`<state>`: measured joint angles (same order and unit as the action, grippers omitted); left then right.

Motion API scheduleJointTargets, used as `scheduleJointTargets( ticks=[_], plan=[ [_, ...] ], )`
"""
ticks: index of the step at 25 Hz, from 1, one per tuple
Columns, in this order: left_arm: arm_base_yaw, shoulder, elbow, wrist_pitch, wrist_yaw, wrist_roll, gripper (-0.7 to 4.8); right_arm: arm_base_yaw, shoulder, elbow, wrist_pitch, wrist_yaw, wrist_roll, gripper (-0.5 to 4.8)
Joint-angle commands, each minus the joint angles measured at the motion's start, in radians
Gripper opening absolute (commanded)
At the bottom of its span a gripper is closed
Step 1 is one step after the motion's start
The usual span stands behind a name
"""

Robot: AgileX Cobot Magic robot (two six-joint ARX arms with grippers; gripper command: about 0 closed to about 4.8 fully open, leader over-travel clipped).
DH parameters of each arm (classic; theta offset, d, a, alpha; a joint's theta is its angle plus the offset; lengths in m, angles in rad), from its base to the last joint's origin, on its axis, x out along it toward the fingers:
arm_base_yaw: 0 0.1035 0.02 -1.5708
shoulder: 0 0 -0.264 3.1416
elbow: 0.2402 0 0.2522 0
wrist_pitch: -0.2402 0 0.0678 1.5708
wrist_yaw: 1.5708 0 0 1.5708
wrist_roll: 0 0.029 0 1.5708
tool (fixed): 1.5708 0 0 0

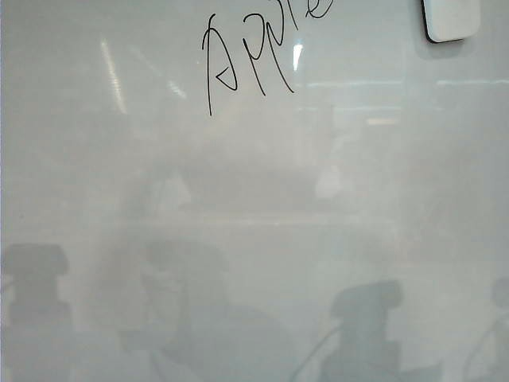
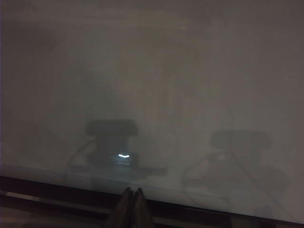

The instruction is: Grab the whiteboard eraser that is attached to the surface of the whiteboard and use it to clean the writing on the whiteboard.

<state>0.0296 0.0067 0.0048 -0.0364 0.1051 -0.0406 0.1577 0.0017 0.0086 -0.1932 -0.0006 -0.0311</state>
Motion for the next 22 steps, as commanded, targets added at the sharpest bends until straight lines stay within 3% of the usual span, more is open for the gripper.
scheduleJointTargets(
  ticks=[1, 11, 14, 20, 22],
  plan=[
    [-0.001, 0.001, 0.004, 0.016, 0.005, 0.002, -0.05, 0.000, -0.001, -0.008, 0.011, 0.001, 0.001, -0.01],
    [-0.001, 0.000, 0.004, 0.022, 0.006, -0.003, -0.05, 0.000, -0.001, -0.008, 0.011, 0.001, 0.001, -0.01],
    [-0.002, 0.001, 0.024, 0.099, 0.029, -0.056, -0.05, 0.000, -0.001, -0.008, 0.011, 0.001, 0.001, -0.01],
    [-0.002, 0.011, 0.322, 0.092, 0.171, -0.073, -0.05, 0.000, -0.001, -0.008, 0.011, 0.001, 0.001, -0.01],
    [-0.002, 0.020, 0.446, 0.035, 0.251, -0.072, -0.05, 0.000, -0.001, -0.008, 0.011, 0.001, 0.001, -0.01]
  ],
)
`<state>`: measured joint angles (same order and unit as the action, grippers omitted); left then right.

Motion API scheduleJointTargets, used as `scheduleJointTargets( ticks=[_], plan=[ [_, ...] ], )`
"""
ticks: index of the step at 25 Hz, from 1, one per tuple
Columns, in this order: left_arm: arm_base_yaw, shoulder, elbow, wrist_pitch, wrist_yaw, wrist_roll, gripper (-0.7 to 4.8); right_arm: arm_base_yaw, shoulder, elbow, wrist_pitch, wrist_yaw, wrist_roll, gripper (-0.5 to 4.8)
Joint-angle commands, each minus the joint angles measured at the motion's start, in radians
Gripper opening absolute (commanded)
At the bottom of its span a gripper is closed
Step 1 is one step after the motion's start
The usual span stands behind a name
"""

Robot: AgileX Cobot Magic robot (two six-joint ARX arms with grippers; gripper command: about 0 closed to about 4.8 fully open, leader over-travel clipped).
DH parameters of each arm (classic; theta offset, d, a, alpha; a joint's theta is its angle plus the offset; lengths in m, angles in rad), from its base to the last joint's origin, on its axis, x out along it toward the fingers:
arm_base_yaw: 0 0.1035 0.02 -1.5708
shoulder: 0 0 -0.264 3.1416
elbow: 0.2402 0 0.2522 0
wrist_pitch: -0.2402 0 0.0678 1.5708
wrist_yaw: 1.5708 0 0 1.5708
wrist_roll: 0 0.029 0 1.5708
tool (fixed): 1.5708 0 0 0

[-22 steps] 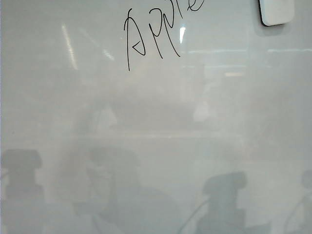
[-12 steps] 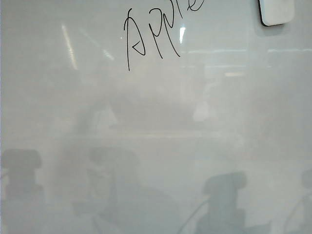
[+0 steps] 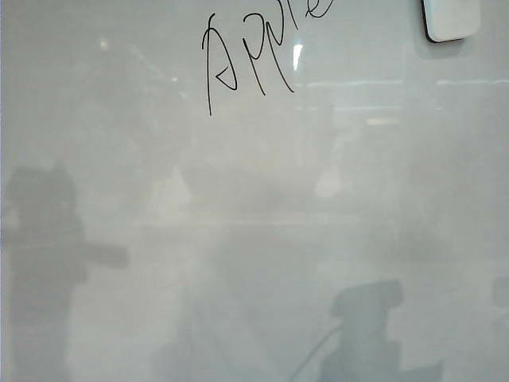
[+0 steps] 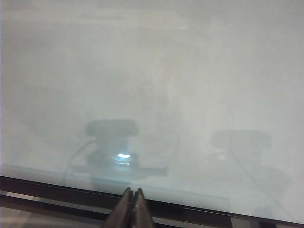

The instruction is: Grab the whiteboard eraser that is attached to the surface of the whiteboard and use it to clean the writing on the whiteboard.

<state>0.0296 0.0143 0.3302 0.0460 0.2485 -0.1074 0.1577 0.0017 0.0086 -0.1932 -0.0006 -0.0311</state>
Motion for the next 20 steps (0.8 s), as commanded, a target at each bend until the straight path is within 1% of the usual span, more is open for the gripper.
scheduleJointTargets(
  ticks=[1, 3, 6, 13, 17, 19, 20],
  plan=[
    [-0.002, 0.016, 0.172, -0.091, 0.140, -0.006, -0.05, 0.000, -0.001, -0.008, 0.011, 0.001, 0.001, -0.01],
    [-0.002, 0.022, 0.296, -0.229, 0.203, -0.005, -0.05, 0.000, -0.001, -0.008, 0.011, 0.001, 0.001, -0.01],
    [-0.002, 0.030, 0.478, -0.482, 0.249, -0.005, -0.05, 0.000, -0.001, -0.008, 0.011, 0.001, 0.001, -0.01],
    [-0.002, 0.027, 0.795, -0.950, 0.249, 0.007, -0.04, 0.000, -0.001, -0.008, 0.011, 0.001, 0.001, -0.01],
    [-0.002, 0.027, 0.903, -1.138, 0.249, 0.027, -0.05, 0.000, -0.001, -0.008, 0.011, 0.001, 0.001, -0.01],
    [-0.001, 0.027, 0.982, -1.267, 0.242, 0.047, -0.05, 0.000, -0.001, -0.008, 0.011, 0.001, 0.001, -0.01],
    [-0.001, 0.027, 0.998, -1.295, 0.242, 0.059, -0.05, 0.000, -0.001, -0.008, 0.011, 0.001, 0.001, -0.01]
  ],
)
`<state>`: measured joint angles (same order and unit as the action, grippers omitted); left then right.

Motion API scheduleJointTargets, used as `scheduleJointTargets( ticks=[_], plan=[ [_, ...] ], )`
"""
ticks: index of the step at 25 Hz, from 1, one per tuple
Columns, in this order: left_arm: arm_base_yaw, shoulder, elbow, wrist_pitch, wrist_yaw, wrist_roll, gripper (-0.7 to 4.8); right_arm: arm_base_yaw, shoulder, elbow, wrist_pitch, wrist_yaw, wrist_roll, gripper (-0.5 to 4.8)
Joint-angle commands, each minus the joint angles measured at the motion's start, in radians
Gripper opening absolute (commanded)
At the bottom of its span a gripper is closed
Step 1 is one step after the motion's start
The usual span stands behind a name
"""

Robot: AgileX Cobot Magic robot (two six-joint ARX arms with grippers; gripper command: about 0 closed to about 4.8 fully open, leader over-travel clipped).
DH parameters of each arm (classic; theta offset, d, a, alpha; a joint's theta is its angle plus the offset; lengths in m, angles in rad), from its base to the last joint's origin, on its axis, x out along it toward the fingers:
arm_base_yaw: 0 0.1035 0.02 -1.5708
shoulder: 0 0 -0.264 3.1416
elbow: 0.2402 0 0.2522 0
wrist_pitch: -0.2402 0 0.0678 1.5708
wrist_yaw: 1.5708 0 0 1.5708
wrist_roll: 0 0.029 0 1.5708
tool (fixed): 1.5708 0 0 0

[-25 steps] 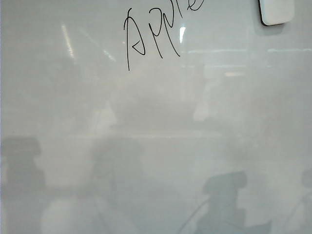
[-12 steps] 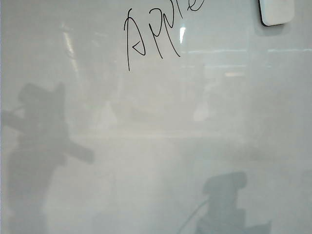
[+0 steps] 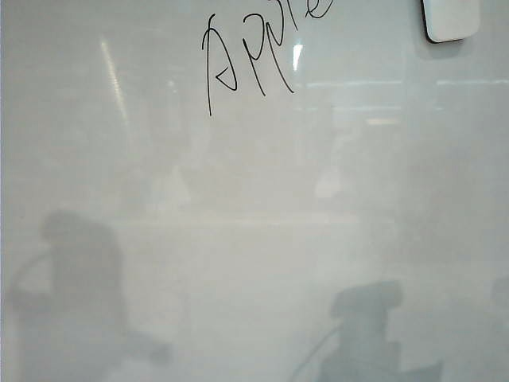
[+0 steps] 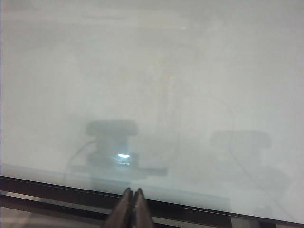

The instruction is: Grab the whiteboard eraser that is attached to the surface of the whiteboard and use it to clean the writing on the whiteboard.

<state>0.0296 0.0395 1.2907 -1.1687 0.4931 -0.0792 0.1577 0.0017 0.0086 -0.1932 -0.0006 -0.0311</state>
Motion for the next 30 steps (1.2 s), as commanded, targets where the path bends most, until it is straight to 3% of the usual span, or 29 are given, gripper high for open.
scheduleJointTargets(
  ticks=[1, 11, 18, 30],
  plan=[
    [-0.001, 0.002, 0.056, -0.113, -0.002, 0.066, -0.05, 0.000, -0.001, -0.008, 0.011, 0.001, 0.001, -0.01],
    [-0.001, 0.002, 0.066, -0.126, -0.015, 0.088, -0.05, 0.000, -0.001, -0.008, 0.011, 0.001, 0.001, -0.01],
    [-0.001, 0.002, 0.066, -0.126, -0.165, 0.105, -0.05, 0.000, -0.001, -0.008, 0.011, 0.001, 0.001, -0.01],
    [-0.001, 0.002, 0.066, -0.126, -0.164, 0.106, -0.05, 0.003, -0.001, -0.008, 0.015, -0.003, 0.005, -0.01]
  ],
)
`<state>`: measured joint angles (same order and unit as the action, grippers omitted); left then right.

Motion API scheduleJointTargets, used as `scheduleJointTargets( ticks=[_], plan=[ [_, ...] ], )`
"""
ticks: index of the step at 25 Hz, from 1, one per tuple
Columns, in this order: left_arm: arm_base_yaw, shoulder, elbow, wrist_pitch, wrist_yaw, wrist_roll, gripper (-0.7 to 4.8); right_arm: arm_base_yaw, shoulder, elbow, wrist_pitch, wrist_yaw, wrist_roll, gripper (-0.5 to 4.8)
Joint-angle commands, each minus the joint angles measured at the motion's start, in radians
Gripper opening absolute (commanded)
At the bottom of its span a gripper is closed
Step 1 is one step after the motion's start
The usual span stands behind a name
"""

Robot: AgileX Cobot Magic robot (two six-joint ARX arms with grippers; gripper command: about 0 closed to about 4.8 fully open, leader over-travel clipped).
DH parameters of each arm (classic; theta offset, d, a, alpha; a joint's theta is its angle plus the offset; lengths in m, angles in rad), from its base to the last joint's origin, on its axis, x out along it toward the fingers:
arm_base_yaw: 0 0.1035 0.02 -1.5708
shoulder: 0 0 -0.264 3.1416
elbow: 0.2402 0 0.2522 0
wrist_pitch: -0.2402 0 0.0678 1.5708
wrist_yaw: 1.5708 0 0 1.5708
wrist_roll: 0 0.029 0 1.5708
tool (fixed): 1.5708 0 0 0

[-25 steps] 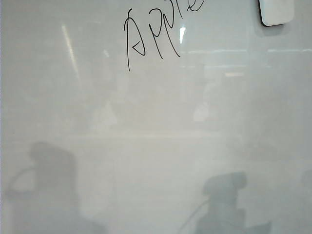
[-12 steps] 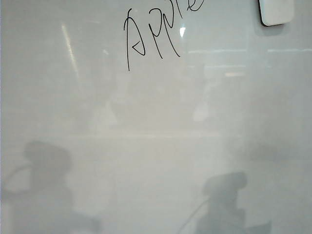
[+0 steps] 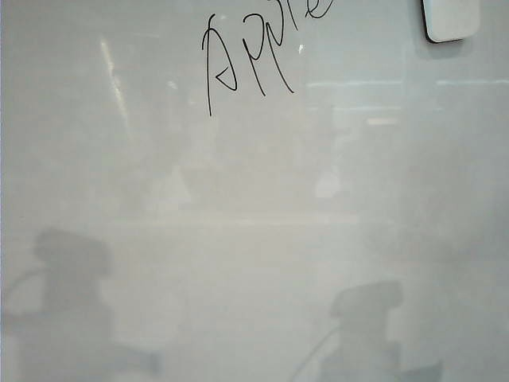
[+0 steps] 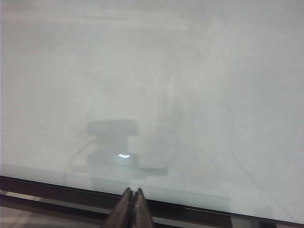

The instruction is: Grab the whiteboard eraser that is attached to the surface of the whiteboard and use it to clean the writing on the whiteboard.

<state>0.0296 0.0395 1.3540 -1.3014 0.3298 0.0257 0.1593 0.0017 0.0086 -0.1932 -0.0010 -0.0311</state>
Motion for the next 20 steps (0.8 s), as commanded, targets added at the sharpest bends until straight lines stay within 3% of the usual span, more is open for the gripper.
scheduleJointTargets(
  ticks=[1, 5, 12, 16, 20],
  plan=[
    [-0.001, 0.002, 0.003, 0.006, 0.000, 0.001, -0.05, 0.001, -0.001, -0.007, 0.018, -0.002, 0.018, -0.01],
    [-0.001, 0.002, 0.003, 0.006, 0.000, 0.001, -0.05, 0.002, -0.001, 0.039, 0.052, -0.001, 0.143, -0.02],
    [-0.001, 0.002, 0.003, 0.006, 0.000, 0.001, -0.05, 0.001, 0.002, 0.349, 0.084, 0.108, 0.135, -0.02],
    [0.000, 0.002, 0.003, 0.006, 0.000, 0.000, -0.05, 0.000, 0.035, 0.595, 0.029, 0.140, 0.002, -0.02],
    [-0.001, 0.002, 0.003, 0.006, 0.000, 0.001, -0.05, 0.000, 0.196, 0.941, -0.166, 0.142, -0.174, -0.02]
  ],
)
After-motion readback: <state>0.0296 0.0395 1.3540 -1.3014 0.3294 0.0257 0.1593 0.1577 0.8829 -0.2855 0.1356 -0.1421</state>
